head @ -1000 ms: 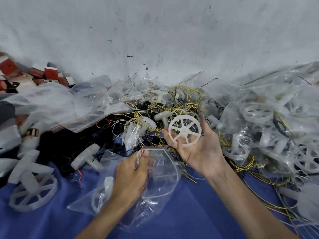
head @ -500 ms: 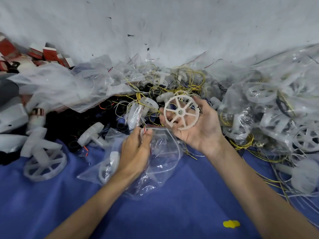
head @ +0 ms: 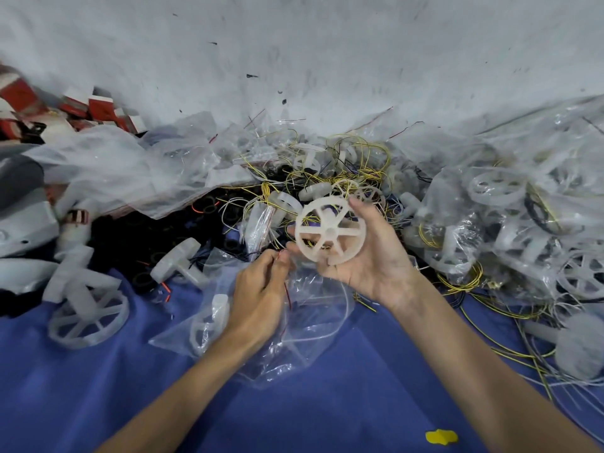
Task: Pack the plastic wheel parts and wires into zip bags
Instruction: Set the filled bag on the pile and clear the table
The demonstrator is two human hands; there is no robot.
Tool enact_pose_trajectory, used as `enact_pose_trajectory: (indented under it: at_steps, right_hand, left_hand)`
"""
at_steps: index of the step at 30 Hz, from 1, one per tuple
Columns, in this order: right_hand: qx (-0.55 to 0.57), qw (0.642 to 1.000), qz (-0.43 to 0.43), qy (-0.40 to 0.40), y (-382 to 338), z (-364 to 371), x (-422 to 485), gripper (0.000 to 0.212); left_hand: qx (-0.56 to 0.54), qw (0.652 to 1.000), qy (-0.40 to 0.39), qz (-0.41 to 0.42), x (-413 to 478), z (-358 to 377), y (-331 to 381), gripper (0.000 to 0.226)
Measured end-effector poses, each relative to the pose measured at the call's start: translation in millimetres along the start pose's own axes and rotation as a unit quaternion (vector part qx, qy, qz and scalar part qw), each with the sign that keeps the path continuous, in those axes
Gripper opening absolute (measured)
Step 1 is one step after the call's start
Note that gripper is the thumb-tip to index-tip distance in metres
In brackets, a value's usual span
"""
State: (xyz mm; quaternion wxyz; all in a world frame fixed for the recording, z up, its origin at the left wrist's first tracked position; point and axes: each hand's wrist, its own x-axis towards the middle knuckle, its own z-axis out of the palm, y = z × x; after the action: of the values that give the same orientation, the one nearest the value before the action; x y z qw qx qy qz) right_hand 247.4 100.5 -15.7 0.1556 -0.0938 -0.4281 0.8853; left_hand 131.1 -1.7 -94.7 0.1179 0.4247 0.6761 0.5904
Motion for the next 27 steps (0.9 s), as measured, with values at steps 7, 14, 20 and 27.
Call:
enact_pose_trajectory:
  at_steps: [7,14,20,27]
  right_hand:
    - [-0.243,0.967,-0.016,-0.068,4,4,-12,0.039]
    - [-0.493,0.868,-0.016,-0.051,11,-2,-5,0.032]
    - [-0.593,0.803,-0.009,-0.062,28,2,0,0.038]
    - [-0.775,0.631,0.017,-0.026,35,2,2,0.051]
  left_hand:
    - [-0.078,0.996,0.021,-0.025,5,-2,5,0.027]
    - [-0.132,0.990,0.042,0.032,14,-6,21,0.025]
    - [0.029,0.992,0.032,0.118,18,-15,26,0.044]
    - [0.181,0.954,0.037,0.236,12,-12,26,0.034]
